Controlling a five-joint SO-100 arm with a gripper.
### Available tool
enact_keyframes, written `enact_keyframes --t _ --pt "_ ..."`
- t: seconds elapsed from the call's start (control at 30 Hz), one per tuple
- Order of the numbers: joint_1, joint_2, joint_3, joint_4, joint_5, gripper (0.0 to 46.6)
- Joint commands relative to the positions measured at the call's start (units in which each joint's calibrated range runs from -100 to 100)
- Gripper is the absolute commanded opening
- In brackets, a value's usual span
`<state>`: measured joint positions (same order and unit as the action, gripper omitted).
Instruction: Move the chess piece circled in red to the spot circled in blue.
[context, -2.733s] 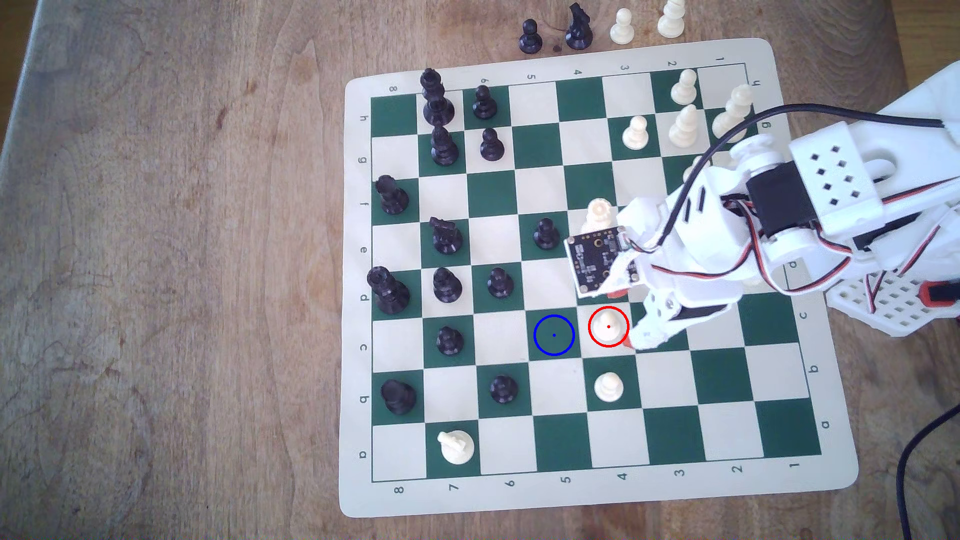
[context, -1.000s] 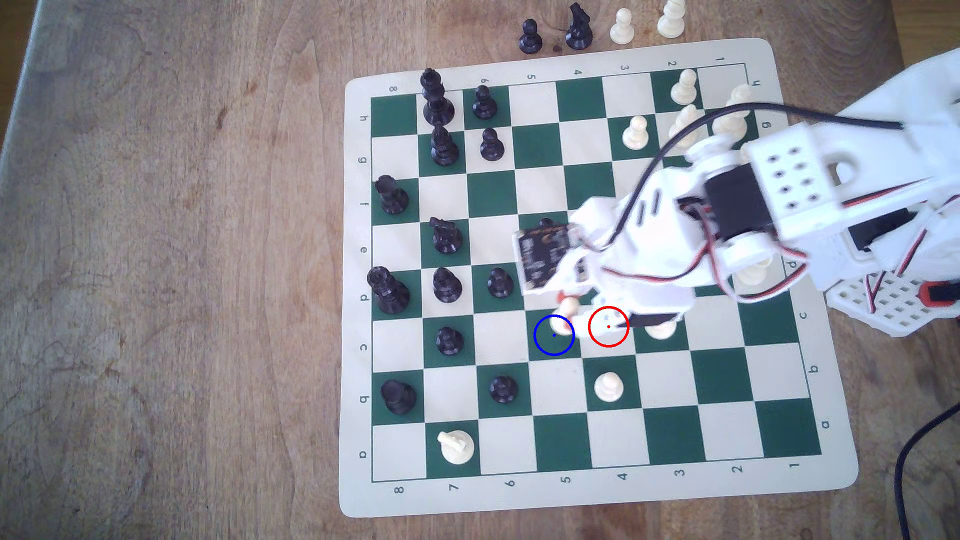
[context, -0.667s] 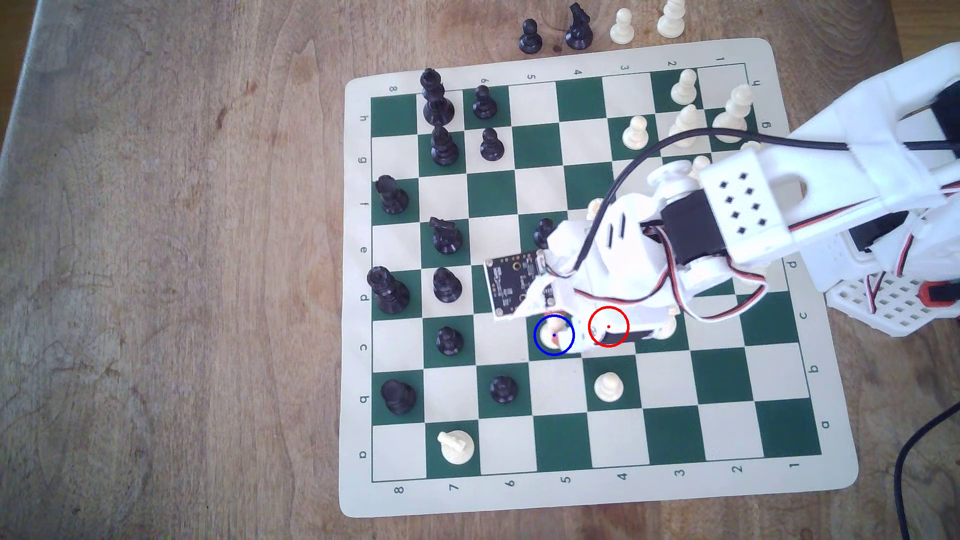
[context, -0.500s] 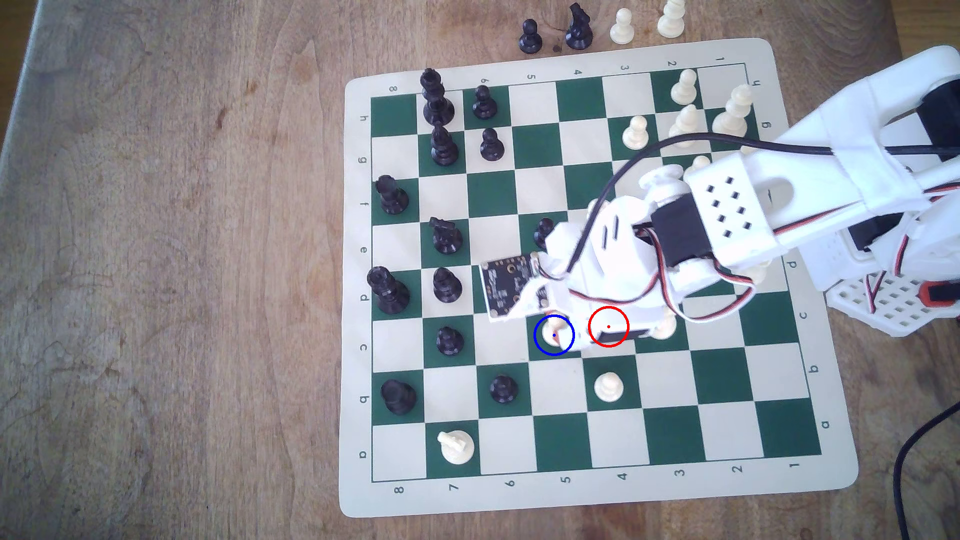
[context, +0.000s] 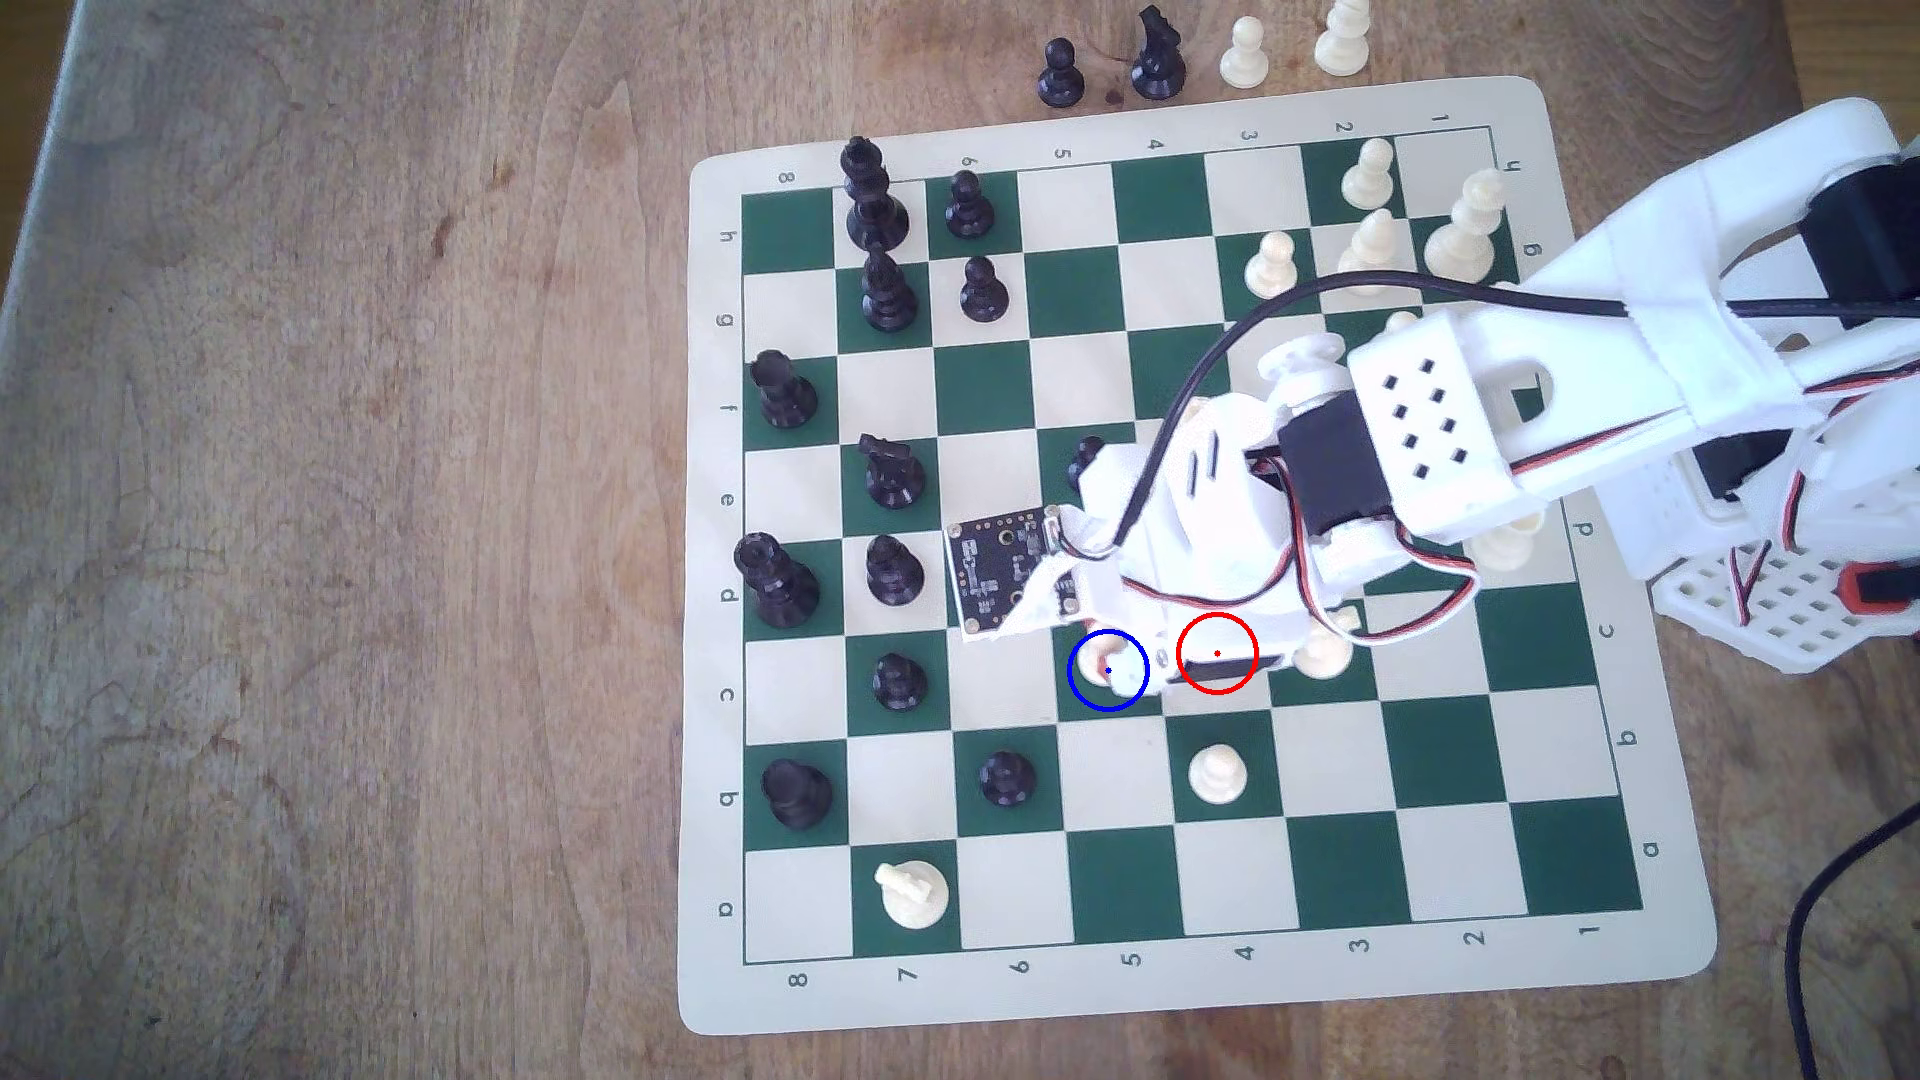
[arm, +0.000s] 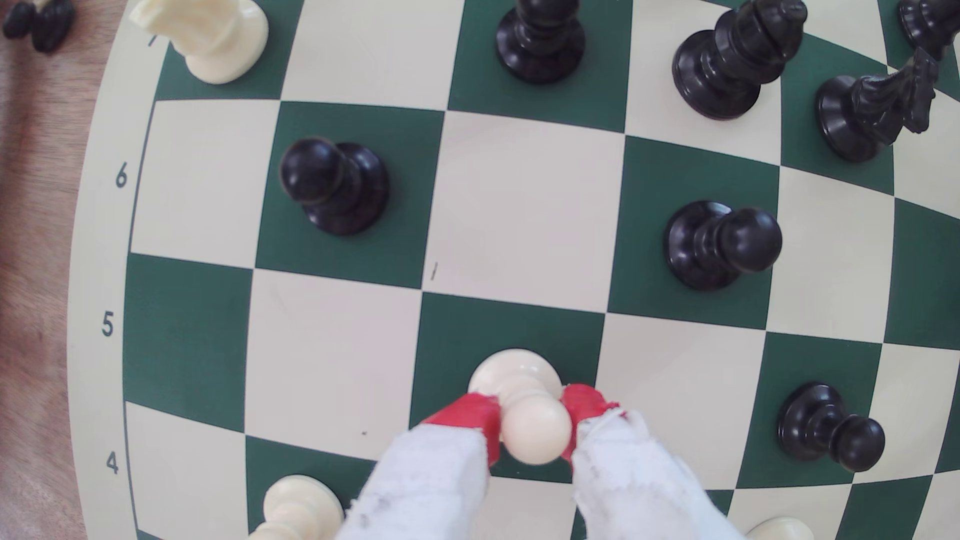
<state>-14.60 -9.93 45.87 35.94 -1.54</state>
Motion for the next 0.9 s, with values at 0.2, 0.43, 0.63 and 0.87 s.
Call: enact_keyframes --t 0.2,0.43,0.63,0.87 --pt "-0.38 -0.94 -3.89 -0.47 0.0 10.9" --pt "-0.06 -2.8 -3.71 -0.64 0.34 17.3" --pt "0.33 -8.49 -2.89 4.44 0.49 18.9" --pt "3.53 -18.85 2.64 8.54 1.86 20.1"
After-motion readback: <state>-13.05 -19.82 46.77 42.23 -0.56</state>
